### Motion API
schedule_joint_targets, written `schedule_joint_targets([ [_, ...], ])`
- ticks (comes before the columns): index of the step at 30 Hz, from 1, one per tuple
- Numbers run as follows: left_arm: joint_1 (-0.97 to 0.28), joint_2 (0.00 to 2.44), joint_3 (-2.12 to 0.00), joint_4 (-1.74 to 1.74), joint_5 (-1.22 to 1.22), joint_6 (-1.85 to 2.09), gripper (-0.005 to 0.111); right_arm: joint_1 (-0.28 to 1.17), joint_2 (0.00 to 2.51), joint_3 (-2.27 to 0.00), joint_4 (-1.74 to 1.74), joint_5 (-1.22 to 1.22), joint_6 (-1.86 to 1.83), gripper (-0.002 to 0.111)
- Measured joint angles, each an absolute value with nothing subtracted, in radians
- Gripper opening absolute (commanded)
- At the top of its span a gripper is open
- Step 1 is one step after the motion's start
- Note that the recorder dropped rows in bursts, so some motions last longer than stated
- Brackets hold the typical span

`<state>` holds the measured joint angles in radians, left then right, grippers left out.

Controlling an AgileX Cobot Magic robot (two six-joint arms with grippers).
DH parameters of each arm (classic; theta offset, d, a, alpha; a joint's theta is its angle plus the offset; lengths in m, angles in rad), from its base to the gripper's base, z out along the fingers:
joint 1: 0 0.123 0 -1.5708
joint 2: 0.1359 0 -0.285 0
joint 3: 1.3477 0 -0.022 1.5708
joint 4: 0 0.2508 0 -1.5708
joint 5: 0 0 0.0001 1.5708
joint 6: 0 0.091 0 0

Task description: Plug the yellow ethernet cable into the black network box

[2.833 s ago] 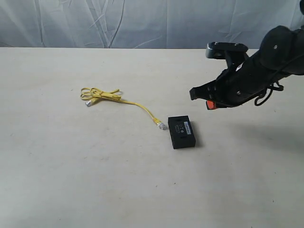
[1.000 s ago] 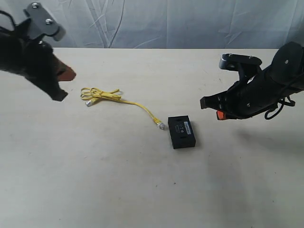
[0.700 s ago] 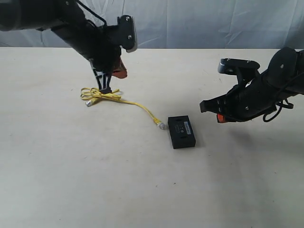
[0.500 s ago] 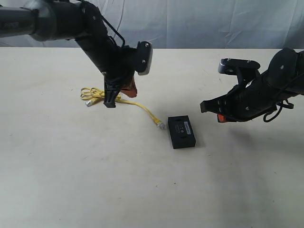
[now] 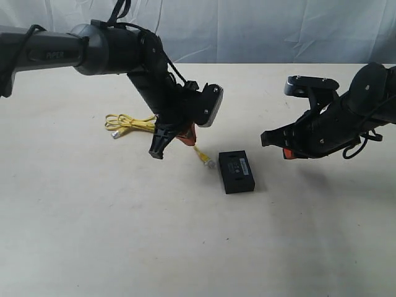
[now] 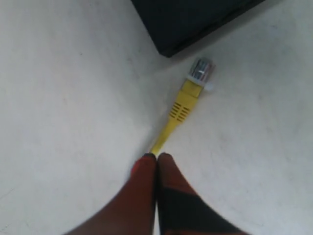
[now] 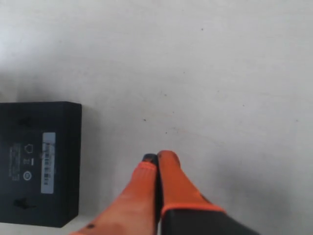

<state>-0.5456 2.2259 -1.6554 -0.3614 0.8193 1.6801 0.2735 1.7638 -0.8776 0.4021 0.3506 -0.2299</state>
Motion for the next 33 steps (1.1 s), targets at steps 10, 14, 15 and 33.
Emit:
schedule_joint_targets([
  [10,-0.548,2.252,-1.655,-0.323,0.750,1.787,0.034,0.274,1.764,-0.878,0.402,0.351,-0.231,-0.001],
  [14,-0.548,2.262,-1.655,-0.323,0.736,1.826,0.034,0.274,1.768,-0.878,0.402,0.349,-0.231,-0.001],
  [15,-0.548,2.267,-1.655,-0.323,0.734,1.831,0.034,0.274,1.770,-0.878,0.402,0.349,-0.231,-0.001],
  [33,-0.548,2.287,-1.667,-0.311,0.780,1.751,0.000,0.274,1.800,-0.878,0.402,0.349,-0.231,-0.001],
])
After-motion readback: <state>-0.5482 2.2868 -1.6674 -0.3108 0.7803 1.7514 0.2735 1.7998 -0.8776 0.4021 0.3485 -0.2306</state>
